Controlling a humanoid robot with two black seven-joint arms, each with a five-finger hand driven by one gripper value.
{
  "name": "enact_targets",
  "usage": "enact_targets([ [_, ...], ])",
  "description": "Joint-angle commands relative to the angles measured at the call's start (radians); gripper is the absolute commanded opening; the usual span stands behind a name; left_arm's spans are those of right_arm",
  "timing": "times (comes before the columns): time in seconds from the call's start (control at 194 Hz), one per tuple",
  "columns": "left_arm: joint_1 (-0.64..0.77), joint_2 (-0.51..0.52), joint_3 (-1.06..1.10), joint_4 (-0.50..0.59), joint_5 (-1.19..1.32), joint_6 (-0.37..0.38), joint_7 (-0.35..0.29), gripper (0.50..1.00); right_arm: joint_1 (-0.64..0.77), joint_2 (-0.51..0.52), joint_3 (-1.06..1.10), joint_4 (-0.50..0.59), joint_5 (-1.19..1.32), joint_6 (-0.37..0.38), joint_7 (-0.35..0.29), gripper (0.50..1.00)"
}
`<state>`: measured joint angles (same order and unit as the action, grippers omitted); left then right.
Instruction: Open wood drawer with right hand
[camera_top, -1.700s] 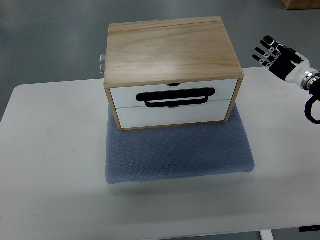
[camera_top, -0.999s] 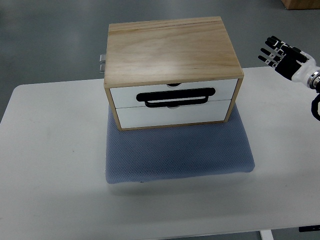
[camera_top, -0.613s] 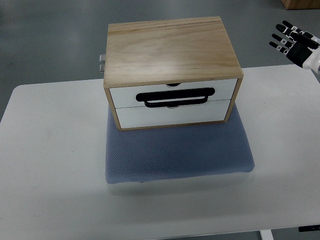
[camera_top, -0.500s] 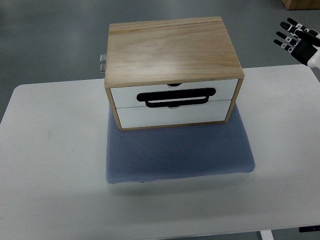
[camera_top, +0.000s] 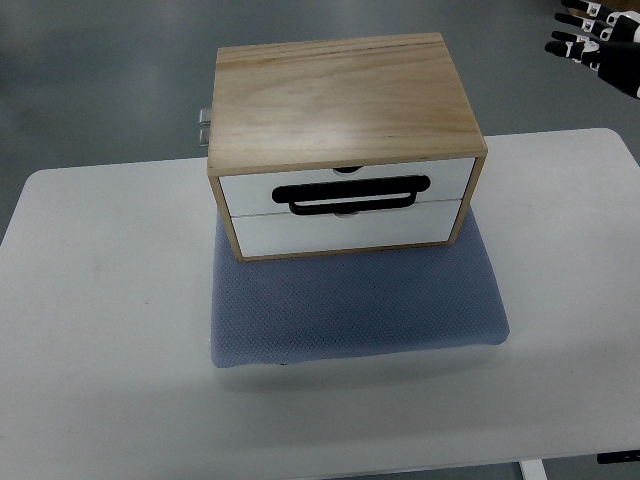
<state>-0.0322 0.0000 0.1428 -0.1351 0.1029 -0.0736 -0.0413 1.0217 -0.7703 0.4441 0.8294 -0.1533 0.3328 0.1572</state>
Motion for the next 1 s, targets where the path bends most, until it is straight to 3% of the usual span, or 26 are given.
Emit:
enact_targets([
  [0.0,0.0,0.0,0.0,0.0,0.0,0.0,0.0,1.0,0.027,-0.061,-0.002,0.088,-0.104,0.003,0.027,0.926],
  [0.258,0.0,0.0,0.0,0.0,0.0,0.0,0.0,1.0,0.205,-0.173,-0.192,0.312,-0.245,0.009,0.07,0.926],
  [0.664,0.0,0.0,0.0,0.0,0.0,0.0,0.0,1.0,0.376,-0.169,-0.36,0.708,-0.4,0.018,0.074,0.928],
  [0.85,0.0,0.0,0.0,0.0,0.0,0.0,0.0,1.0,0.38,-0.118,-0.367,0.749,-0.451,0.107,0.068,0.936],
  [0.994,0.0,0.0,0.0,0.0,0.0,0.0,0.0,1.0,0.377,-0.064,-0.404,0.743,-0.505,0.1,0.068,0.938],
])
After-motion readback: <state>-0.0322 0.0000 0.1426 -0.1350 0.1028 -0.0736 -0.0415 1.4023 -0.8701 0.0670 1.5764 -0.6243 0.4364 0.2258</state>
